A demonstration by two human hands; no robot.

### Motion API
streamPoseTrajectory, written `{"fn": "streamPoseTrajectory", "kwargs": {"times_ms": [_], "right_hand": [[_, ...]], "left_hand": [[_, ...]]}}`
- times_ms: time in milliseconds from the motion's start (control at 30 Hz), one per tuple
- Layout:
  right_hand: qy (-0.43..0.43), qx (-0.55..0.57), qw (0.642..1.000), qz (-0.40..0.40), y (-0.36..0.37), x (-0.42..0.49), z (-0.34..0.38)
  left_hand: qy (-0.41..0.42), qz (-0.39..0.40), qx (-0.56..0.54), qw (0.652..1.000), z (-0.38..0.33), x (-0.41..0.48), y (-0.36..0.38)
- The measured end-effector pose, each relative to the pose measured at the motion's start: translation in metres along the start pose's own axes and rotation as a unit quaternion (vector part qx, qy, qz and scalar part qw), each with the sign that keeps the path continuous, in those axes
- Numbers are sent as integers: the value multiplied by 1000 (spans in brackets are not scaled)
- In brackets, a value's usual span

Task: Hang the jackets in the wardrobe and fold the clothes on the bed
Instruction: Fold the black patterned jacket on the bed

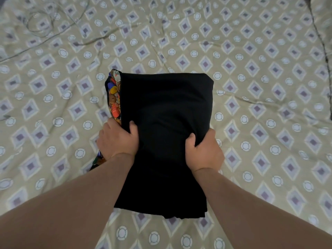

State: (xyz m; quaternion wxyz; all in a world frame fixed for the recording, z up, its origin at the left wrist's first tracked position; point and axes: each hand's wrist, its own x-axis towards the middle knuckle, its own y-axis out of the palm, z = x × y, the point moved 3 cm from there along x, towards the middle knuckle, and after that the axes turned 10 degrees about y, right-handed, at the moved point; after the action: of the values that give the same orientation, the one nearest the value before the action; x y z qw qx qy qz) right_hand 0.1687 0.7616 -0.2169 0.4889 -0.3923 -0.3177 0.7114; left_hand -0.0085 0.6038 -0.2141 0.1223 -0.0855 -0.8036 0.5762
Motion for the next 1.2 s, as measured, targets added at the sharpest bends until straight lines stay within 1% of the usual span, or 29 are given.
{"fn": "streamPoseTrajectory", "kwargs": {"times_ms": [133,267,333,400,467,500,533,567,600,633,667,700,733,800,867,900,933,1067,1200], "right_hand": [[-7,4,1000,-13,0,1,-1],[-10,10,1000,-26,2,1,-2],[-13,27,998,-51,3,1,-4],[-13,34,998,-51,1,-2,0],[-17,9,1000,-2,-7,0,3],[-13,13,999,48,-15,2,3],[-1,48,993,112,-24,5,5],[35,105,978,179,-35,3,9],[81,162,955,235,-45,-4,11],[112,214,933,266,-56,-16,13],[128,260,916,276,-68,-30,15],[136,296,905,275,-81,-47,16],[144,325,895,269,-94,-65,13],[158,359,880,269,-124,-111,3],[165,402,850,299,-163,-160,-8],[172,421,836,307,-185,-184,-13],[171,432,830,309,-206,-204,-16],[159,481,814,285,-308,-297,-27],[154,495,824,227,-411,-377,-38]], "left_hand": [[7,-14,0,1000,-1,-1,0],[-13,-10,-7,1000,2,-2,-2],[-17,-11,-34,999,2,0,-2],[-25,-7,-55,998,3,0,-3],[-39,20,-76,996,3,1,-12],[-44,41,-104,993,5,1,-18],[-45,75,-148,985,9,4,-23],[-52,123,-212,968,13,6,-32],[-80,171,-287,939,19,8,-42],[-119,223,-357,899,23,9,-55],[-158,277,-412,853,28,5,-68],[-186,322,-446,814,31,-2,-82],[-195,356,-463,788,32,-11,-96],[-207,391,-489,752,42,-38,-128],[-200,413,-528,715,47,-71,-169],[-193,414,-551,699,48,-87,-190],[-177,410,-568,691,48,-100,-212],[-126,406,-620,659,34,-160,-316],[-59,433,-639,633,3,-216,-413]]}}
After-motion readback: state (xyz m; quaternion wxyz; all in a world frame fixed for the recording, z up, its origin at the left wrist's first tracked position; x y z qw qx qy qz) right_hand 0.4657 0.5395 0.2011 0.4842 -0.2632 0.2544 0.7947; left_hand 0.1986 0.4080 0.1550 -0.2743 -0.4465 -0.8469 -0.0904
